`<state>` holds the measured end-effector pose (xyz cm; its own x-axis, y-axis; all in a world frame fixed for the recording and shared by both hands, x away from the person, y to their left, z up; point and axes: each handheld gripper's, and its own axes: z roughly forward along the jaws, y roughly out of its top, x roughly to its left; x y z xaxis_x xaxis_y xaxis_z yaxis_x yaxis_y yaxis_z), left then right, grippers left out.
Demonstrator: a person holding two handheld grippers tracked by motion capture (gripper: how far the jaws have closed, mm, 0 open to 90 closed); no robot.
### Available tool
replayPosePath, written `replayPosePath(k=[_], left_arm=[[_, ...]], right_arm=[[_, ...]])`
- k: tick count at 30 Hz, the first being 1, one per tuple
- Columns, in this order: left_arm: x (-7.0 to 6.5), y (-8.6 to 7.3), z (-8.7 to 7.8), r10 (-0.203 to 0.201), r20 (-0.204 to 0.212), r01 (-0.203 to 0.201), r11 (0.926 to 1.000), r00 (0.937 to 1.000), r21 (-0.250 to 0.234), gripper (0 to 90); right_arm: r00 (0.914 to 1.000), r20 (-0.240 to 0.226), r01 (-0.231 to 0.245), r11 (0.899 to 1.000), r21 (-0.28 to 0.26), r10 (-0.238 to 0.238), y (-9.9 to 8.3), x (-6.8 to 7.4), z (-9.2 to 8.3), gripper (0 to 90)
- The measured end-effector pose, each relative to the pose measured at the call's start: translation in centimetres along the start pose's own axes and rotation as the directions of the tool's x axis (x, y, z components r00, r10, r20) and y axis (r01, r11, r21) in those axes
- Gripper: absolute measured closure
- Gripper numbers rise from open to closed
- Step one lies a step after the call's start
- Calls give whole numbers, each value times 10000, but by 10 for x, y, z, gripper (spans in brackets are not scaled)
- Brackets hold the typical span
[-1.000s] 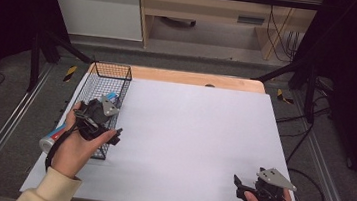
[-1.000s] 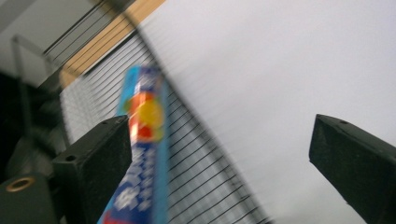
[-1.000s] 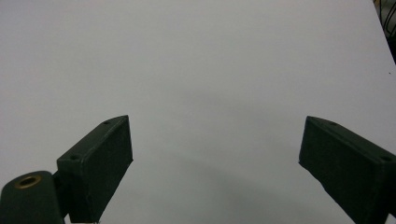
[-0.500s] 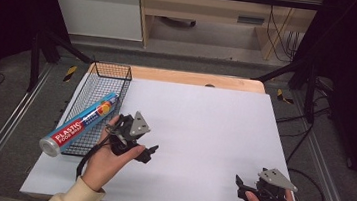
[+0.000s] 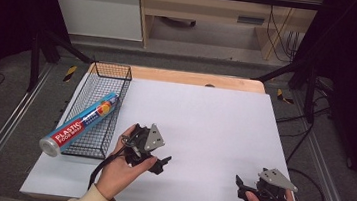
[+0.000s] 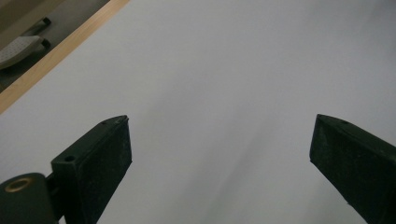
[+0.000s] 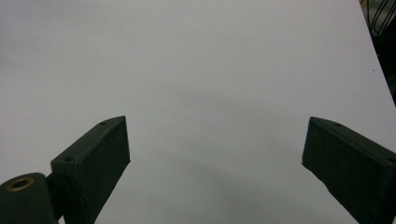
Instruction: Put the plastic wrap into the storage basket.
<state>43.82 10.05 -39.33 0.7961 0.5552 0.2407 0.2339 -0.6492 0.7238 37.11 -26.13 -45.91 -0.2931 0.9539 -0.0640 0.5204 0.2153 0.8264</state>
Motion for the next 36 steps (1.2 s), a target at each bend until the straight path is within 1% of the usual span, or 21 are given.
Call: replayPosePath(k=[1,2,4,5,7,8,10,11,13,16,18,19,20,23,27,29,30,32,33,34,36], left_arm=[[0,0,0,0,0,0,10000,10000,0,56],[-2,-1,3,50,82,-49,9999,10000,-121,56],[-5,-3,7,-28,215,35,9995,9998,-300,56],[-6,-5,8,1,271,7,9996,9996,-287,56],[-8,-6,11,-86,319,97,9993,9995,-355,56],[-9,-10,15,-91,516,112,9992,9986,-393,56],[-10,-11,16,-96,550,120,9990,9984,-431,56],[-12,-14,19,-38,671,68,9989,9977,-455,56],[-12,-15,21,-67,726,100,9989,9973,-457,56],[-14,-18,25,-114,944,162,9986,9955,-501,56],[-16,-20,28,-219,1094,288,9976,9938,-624,56],[-16,-20,28,-219,1094,288,9976,9938,-624,55],[-18,-22,32,-282,1275,375,9968,9914,-704,55],[-19,-25,36,-328,1402,436,9962,9896,-751,54],[-21,-28,39,-326,1510,427,9970,9880,-639,53],[-22,-29,41,-397,1680,491,9974,9850,-522,51],[-23,-31,43,-374,1720,444,9983,9844,-368,50],[-23,-33,46,-420,1903,459,9988,9808,-160,51],[-23,-33,46,-420,1903,459,9988,9808,-160,51],[-23,-35,48,-483,2076,498,9988,9770,-21,50],[-22,-38,50,-491,2153,492,9988,9753,52,50]], right_arm=[[10000,-3,-3,10000,3,3,0,0,0,78],[10000,-1,-7,10000,0,7,0,0,0,78],[10000,4,-14,10000,-2,14,0,0,0,78],[10000,4,-14,10000,3,14,0,0,0,78],[10000,3,-6,10000,0,6,0,0,0,78],[10000,-23,-3,10000,3,3,0,0,0,78],[10000,-7,-16,10000,-13,16,0,0,0,78],[10000,-12,-28,10000,-14,28,0,0,0,78],[10000,-17,17,10000,27,-17,0,0,0,77],[10000,-36,4,10000,17,-4,0,0,0,78],[10000,-22,7,10000,30,-7,0,0,0,78],[10000,-22,7,10000,30,-7,0,0,0,78],[10000,-20,11,10000,36,-11,0,0,0,78],[10000,-12,11,10000,25,-11,0,0,0,77],[10000,-29,8,10000,42,-7,0,0,0,78],[10000,-45,-11,10000,57,11,0,1,0,78],[10000,-66,-12,10000,71,12,0,1,0,78],[10000,-68,46,10000,47,-46,-1,1,0,78],[10000,-93,36,10000,62,-35,-1,1,0,77],[9999,-90,53,10000,62,-52,-1,1,1,77],[9999,-109,55,10000,71,-55,-1,1,1,77]])
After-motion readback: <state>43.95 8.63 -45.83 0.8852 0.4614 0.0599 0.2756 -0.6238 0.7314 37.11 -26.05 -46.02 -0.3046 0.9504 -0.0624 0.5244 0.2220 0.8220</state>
